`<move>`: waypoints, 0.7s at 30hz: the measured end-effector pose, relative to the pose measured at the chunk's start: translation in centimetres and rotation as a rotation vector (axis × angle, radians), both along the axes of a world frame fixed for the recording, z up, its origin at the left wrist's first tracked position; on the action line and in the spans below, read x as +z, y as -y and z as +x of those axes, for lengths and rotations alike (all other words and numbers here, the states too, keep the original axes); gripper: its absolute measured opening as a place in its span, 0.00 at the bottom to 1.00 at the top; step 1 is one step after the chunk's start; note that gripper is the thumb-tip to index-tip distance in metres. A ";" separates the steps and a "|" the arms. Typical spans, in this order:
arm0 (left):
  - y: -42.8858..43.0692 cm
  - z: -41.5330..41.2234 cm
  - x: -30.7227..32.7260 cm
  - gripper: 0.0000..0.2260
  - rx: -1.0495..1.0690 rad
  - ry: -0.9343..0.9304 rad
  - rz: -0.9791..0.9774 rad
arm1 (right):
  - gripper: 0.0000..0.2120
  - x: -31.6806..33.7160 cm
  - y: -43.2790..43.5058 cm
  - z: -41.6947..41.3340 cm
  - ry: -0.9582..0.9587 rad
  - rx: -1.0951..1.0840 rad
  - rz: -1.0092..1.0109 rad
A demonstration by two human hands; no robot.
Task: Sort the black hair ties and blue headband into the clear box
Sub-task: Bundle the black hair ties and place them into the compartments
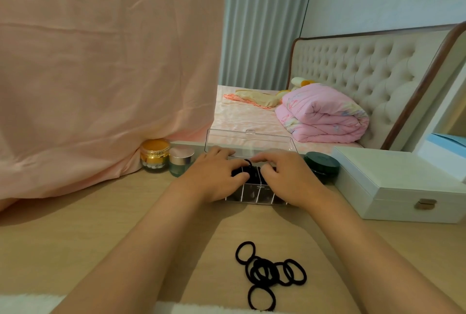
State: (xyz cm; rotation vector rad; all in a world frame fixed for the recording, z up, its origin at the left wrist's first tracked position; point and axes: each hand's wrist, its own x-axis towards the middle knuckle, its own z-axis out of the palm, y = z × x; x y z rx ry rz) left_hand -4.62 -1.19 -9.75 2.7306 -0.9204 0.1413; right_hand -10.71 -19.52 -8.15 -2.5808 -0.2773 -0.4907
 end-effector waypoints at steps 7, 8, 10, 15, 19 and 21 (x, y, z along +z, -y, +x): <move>-0.8 0.1 1.4 0.30 -0.009 -0.072 -0.077 | 0.25 -0.9 -1.0 -0.6 -0.019 0.058 -0.397; -0.8 0.0 1.5 0.29 -0.015 -0.060 -0.076 | 0.25 -0.7 -1.1 -0.8 -0.033 0.051 -0.376; -0.6 -0.4 1.9 0.25 -0.036 -0.026 -0.086 | 0.24 0.0 -1.0 -1.1 -0.047 0.049 -0.277; 0.1 -1.7 3.3 0.12 -0.090 0.016 -0.204 | 0.16 2.2 -0.3 -2.8 -0.050 -0.002 -0.138; 0.7 -3.5 4.8 0.08 -0.098 -0.132 -0.206 | 0.13 3.5 0.3 -5.5 -0.214 0.052 -0.119; 0.8 -4.4 5.2 0.03 -0.122 -0.194 -0.165 | 0.12 3.2 0.5 -6.6 -0.332 0.106 -0.148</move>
